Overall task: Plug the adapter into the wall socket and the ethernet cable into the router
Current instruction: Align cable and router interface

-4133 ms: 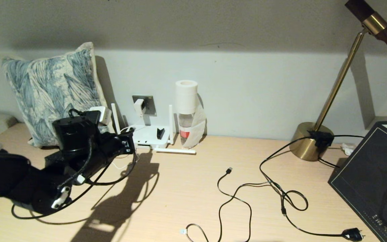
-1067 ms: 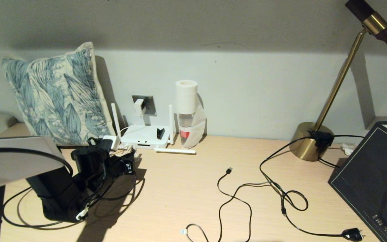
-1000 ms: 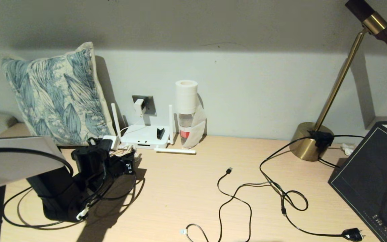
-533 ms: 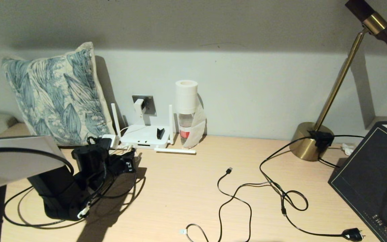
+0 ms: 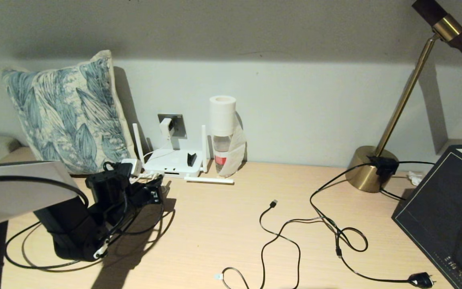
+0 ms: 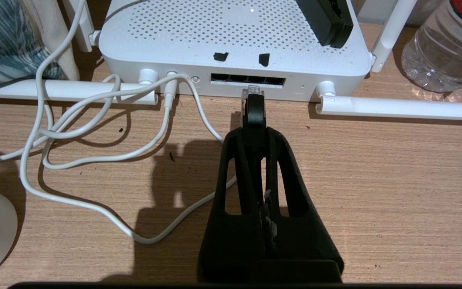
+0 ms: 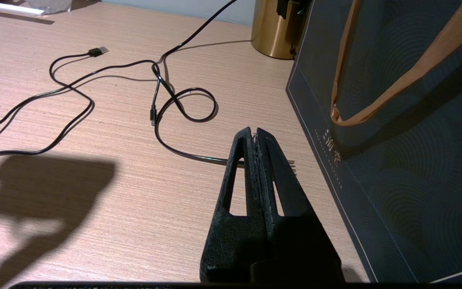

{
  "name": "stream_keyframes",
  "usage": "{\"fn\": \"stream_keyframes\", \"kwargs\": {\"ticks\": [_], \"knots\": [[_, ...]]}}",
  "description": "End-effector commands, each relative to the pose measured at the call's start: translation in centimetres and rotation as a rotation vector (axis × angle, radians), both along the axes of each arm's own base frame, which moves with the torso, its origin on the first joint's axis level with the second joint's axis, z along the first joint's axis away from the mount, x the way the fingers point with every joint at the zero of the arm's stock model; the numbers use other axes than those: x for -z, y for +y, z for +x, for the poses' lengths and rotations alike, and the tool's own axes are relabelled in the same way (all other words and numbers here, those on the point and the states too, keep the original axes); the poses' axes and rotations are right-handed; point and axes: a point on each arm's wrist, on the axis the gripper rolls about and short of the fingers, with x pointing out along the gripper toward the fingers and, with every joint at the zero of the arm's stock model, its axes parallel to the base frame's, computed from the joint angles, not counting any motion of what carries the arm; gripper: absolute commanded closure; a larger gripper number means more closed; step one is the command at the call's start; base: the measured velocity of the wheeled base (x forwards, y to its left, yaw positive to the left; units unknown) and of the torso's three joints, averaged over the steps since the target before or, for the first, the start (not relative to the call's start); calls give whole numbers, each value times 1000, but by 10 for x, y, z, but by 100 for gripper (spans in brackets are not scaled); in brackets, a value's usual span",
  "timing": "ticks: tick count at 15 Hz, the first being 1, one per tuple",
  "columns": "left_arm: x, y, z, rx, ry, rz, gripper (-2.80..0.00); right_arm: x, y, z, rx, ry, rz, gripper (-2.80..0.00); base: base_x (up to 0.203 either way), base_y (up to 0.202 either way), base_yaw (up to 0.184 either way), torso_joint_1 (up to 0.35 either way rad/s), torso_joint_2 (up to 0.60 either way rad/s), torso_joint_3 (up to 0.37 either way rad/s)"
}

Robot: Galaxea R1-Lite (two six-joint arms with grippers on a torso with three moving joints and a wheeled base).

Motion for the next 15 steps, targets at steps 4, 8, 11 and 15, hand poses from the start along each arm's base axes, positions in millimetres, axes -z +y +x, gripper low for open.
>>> {"fn": "stream_keyframes", "kwargs": {"ticks": [4,8,11,15], "knots": [[2,1,1,-2,-3,-2,0,0,0,0,1,1,-1,0,0,0,0,0,0,0],[2,1,1,-2,-3,-1,0,0,0,0,1,2,-1,0,0,0,0,0,0,0],[6,1,2,-4,7,1,0,0,0,0,1,3,-1,0,0,0,0,0,0,0],[6,1,4,-4,3,0,0,0,0,0,1,1,-1,0,0,0,0,0,0,0]]}}
